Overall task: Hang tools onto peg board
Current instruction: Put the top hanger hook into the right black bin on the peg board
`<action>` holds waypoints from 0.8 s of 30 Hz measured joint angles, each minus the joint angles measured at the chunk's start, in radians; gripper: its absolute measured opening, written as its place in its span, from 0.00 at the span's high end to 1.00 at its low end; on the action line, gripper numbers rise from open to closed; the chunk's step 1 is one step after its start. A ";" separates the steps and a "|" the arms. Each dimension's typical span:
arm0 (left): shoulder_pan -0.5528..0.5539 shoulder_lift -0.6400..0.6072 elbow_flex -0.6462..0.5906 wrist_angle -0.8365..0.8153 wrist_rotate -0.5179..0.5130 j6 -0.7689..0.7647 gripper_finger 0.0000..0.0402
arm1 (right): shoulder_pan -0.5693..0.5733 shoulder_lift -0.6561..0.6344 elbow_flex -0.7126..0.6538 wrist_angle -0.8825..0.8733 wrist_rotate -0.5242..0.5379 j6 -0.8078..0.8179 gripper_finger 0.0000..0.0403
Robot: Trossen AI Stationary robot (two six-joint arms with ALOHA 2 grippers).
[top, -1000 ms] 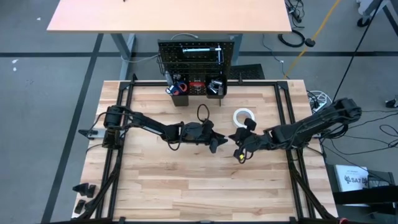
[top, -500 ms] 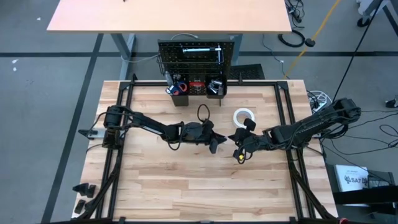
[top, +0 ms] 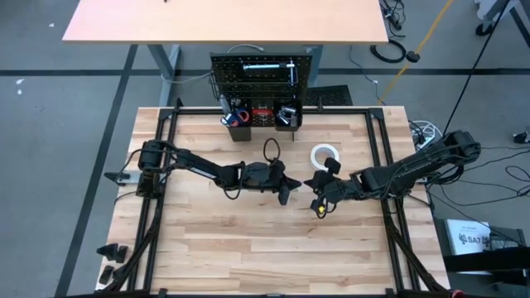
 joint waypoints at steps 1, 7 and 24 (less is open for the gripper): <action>0.000 0.000 0.000 0.000 0.000 0.002 0.99 | 0.000 0.000 0.000 -0.002 -0.001 -0.003 1.00; 0.006 0.000 0.000 0.007 -0.001 0.025 1.00 | 0.010 -0.022 0.000 -0.030 -0.022 -0.049 0.92; 0.014 -0.195 0.000 -0.177 -0.150 0.256 1.00 | 0.071 -0.302 0.000 -0.301 -0.023 0.133 0.81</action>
